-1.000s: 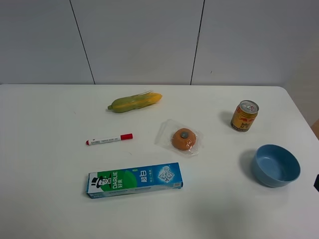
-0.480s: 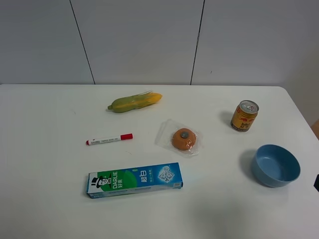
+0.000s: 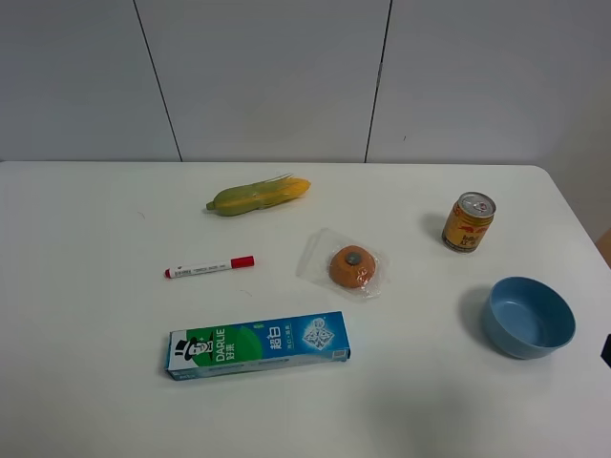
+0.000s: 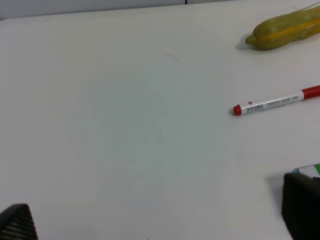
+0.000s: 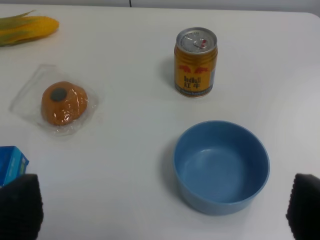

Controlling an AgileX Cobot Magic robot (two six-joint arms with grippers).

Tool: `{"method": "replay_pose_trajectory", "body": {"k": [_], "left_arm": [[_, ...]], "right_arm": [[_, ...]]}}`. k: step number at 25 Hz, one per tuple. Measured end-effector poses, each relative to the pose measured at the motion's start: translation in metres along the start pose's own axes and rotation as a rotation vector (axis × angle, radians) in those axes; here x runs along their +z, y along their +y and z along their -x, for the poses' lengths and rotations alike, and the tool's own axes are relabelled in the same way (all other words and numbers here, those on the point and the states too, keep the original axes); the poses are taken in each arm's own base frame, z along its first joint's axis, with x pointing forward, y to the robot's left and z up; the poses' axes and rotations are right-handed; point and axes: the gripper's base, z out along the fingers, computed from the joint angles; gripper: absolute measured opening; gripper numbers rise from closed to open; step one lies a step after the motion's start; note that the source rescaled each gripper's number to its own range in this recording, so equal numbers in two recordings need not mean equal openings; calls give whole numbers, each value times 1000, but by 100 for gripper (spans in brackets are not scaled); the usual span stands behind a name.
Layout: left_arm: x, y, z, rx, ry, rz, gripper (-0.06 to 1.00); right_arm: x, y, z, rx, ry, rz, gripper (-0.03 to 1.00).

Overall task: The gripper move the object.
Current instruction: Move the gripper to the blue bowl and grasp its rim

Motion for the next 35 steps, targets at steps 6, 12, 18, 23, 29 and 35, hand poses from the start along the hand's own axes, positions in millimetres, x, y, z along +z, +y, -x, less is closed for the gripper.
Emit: {"method": "replay_pose_trajectory", "body": {"k": [6, 12, 18, 23, 29, 35], "left_arm": [[0, 0, 0, 0, 0, 0, 100], [0, 0, 0, 0, 0, 0, 100], [0, 0, 0, 0, 0, 0, 100], [0, 0, 0, 0, 0, 0, 100], [0, 0, 0, 0, 0, 0, 100], [0, 0, 0, 0, 0, 0, 100]], "right_arm": [[0, 1, 0, 4, -1, 6, 100], [0, 2, 0, 10, -3, 18, 100], [2, 5, 2, 9, 6, 40, 100], [20, 5, 10, -29, 142, 91, 100], [72, -2, 27, -92, 458, 189, 100], [122, -7, 59, -134, 652, 247, 100]]}}
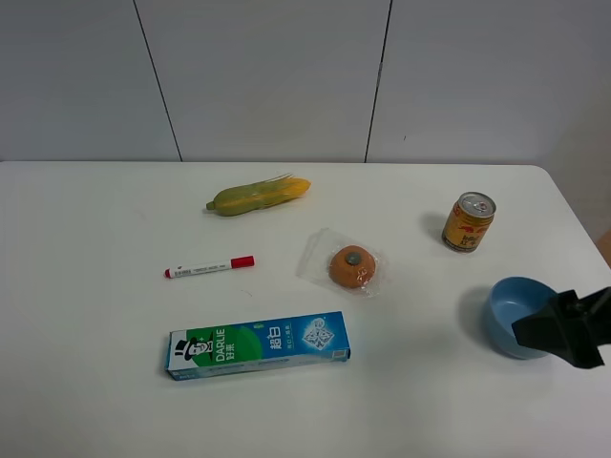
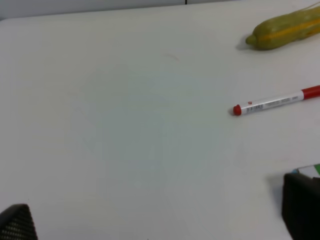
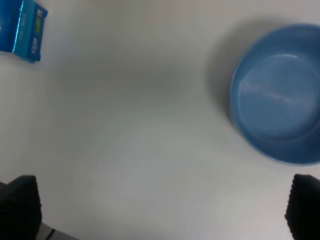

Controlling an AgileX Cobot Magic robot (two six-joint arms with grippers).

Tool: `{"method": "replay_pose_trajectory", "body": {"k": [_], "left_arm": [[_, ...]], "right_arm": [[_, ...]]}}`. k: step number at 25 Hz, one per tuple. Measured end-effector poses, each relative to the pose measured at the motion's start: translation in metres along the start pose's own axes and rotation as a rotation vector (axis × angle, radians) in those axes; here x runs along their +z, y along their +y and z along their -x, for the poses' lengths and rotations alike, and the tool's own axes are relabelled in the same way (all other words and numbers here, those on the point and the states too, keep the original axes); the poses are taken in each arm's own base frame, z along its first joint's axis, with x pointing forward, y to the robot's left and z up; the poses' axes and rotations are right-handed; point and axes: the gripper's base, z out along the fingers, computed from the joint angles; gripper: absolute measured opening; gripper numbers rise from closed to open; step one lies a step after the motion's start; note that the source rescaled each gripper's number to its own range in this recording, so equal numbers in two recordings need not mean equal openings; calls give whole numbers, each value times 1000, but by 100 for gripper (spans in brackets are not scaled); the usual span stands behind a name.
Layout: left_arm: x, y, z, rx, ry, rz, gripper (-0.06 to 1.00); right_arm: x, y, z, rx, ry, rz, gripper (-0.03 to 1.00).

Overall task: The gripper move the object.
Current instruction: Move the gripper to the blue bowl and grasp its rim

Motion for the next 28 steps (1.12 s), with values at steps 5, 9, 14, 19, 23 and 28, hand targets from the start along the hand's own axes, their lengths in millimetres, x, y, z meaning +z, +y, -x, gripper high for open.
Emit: {"method": "replay_pose_trajectory", "body": {"k": [5, 9, 14, 19, 23, 28], "left_arm": [[0, 0, 0, 0, 0, 0, 100], [0, 0, 0, 0, 0, 0, 100], [0, 0, 0, 0, 0, 0, 100], [0, 0, 0, 0, 0, 0, 100], [0, 0, 0, 0, 0, 0, 100], [0, 0, 0, 0, 0, 0, 100]], "right_arm": [[8, -14, 29, -20, 30, -18, 100], [22, -21, 39, -54, 40, -34, 100], [49, -30, 44, -54, 142, -2, 100], [76, -37, 46, -41, 230, 27, 100], [83, -41, 51, -46, 199, 7, 100], [104, -40, 27, -82, 193, -13, 100]]}}
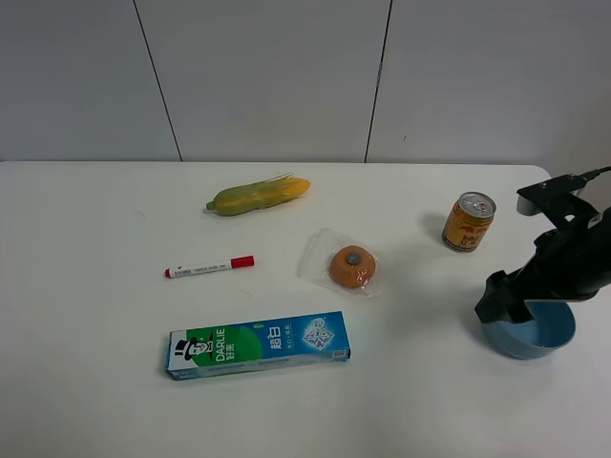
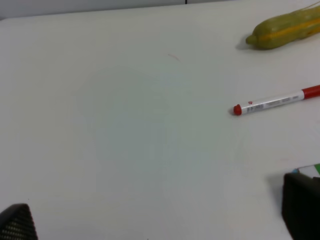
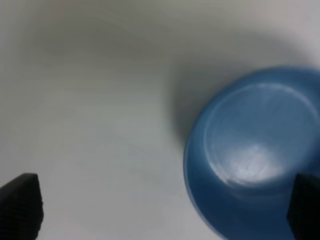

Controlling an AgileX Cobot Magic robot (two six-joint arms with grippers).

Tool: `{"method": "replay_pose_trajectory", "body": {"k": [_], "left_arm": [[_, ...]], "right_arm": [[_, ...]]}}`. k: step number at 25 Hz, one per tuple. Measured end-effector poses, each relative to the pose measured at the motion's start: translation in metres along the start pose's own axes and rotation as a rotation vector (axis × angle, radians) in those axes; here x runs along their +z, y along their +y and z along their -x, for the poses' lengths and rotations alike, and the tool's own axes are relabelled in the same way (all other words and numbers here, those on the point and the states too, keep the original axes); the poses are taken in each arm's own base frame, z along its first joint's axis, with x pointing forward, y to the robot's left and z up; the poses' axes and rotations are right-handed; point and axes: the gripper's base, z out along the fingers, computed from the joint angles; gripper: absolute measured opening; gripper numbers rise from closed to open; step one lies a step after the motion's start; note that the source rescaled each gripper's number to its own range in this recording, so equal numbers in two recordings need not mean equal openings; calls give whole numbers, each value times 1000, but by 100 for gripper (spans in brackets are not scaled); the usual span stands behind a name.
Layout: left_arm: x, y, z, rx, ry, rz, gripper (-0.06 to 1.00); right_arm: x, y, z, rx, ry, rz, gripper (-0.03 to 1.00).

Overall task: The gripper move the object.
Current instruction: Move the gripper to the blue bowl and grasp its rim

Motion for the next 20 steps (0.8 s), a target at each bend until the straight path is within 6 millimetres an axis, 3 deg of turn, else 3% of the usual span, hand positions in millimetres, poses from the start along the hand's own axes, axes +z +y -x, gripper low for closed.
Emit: {"method": "replay_pose_trajectory", "body": {"k": [6, 20], "left_arm": [[0, 0, 0, 0, 0, 0, 100], [0, 0, 0, 0, 0, 0, 100]], "right_arm": [[34, 7, -33, -35, 15, -22, 100], [64, 0, -32, -78, 74, -15, 100]]}}
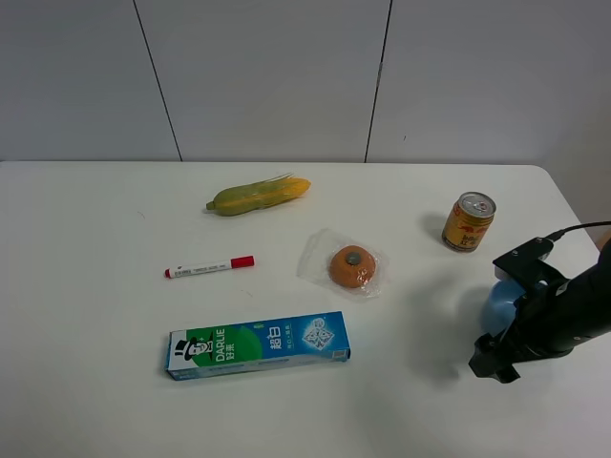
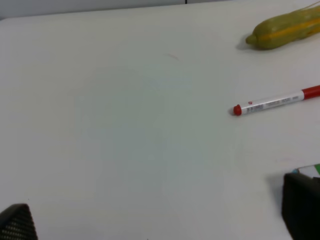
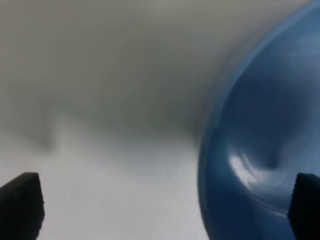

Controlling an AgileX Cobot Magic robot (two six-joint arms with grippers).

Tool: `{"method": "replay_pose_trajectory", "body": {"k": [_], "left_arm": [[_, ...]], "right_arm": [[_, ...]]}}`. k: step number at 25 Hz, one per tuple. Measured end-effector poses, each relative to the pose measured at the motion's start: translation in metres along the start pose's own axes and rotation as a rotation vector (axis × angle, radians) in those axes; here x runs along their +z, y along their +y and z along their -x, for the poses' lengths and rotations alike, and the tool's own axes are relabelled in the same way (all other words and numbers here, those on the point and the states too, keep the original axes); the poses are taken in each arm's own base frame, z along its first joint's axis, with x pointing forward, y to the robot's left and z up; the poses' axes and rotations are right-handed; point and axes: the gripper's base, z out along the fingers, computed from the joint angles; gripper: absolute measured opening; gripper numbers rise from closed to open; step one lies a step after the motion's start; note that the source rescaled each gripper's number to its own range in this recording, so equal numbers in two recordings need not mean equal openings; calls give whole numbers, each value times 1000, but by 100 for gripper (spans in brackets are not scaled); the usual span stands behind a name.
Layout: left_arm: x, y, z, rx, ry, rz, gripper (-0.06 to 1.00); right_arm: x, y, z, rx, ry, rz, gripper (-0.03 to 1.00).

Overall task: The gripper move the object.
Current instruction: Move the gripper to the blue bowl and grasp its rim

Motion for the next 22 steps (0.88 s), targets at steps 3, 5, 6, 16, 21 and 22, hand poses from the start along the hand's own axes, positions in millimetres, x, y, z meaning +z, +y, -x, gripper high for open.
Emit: {"method": "replay_pose_trajectory", "body": {"k": [3, 5, 6, 16, 21, 22], "left_arm": [[0, 0, 0, 0, 0, 0, 100], [0, 0, 0, 0, 0, 0, 100], [0, 0, 0, 0, 0, 0, 100], [0, 0, 0, 0, 0, 0, 100], [0, 0, 0, 0, 0, 0, 100], [0, 0, 0, 0, 0, 0, 100]], "right_arm": [[3, -2, 1, -5, -8, -10, 100], [3, -2, 3, -11, -19, -20, 100], [4, -1, 4, -17, -24, -23, 100], [5, 16, 15, -125, -59, -25, 78], [12, 17, 14, -125, -31, -12, 71], [15, 17, 14, -127, -15, -6, 69]]}}
